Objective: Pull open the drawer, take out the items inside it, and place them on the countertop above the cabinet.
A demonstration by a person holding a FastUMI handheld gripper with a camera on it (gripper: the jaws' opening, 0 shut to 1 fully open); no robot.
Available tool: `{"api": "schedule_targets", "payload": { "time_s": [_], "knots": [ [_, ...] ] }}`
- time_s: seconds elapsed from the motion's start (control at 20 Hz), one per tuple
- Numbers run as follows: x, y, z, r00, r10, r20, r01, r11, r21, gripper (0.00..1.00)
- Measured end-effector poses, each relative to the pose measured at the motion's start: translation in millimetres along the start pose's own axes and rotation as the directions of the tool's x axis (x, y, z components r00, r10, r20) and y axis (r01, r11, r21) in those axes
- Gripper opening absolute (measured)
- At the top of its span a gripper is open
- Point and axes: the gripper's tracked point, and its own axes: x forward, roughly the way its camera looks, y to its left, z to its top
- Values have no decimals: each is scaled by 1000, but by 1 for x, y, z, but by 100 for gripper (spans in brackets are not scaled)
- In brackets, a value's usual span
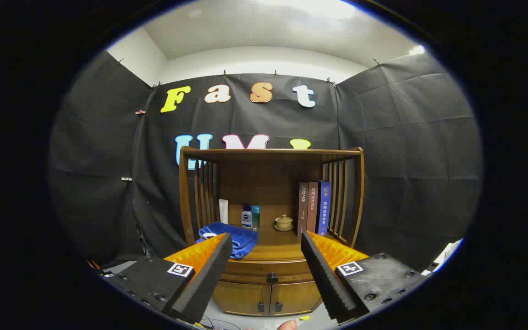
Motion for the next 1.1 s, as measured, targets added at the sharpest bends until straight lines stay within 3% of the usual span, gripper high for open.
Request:
{"api": "schedule_targets", "payload": {
  "time_s": [1.1],
  "knots": [
    [10, 5, 7, 1000, 21, -18, -21, 1000, -5, 98]
  ]
}}
